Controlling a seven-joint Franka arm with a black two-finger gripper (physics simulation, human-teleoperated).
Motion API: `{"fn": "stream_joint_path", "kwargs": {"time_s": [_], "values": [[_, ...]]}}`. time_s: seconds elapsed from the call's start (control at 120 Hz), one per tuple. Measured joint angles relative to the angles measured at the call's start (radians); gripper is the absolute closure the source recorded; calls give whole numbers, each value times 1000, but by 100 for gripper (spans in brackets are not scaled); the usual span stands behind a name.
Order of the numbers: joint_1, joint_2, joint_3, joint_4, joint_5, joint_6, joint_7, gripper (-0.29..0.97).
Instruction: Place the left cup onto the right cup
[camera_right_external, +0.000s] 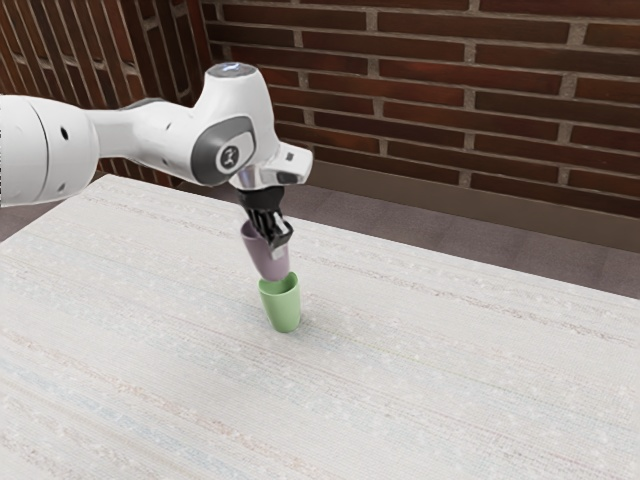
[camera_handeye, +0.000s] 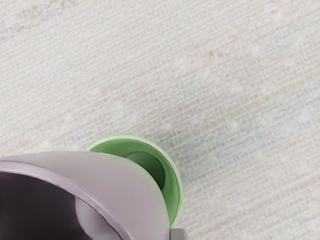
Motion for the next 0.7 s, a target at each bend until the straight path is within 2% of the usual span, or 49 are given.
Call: {"fn": "stream_joint_path", "kwargs": {"time_s": [0.7], "values": [[0,56,-5,0,0,31,-13,78]]}}
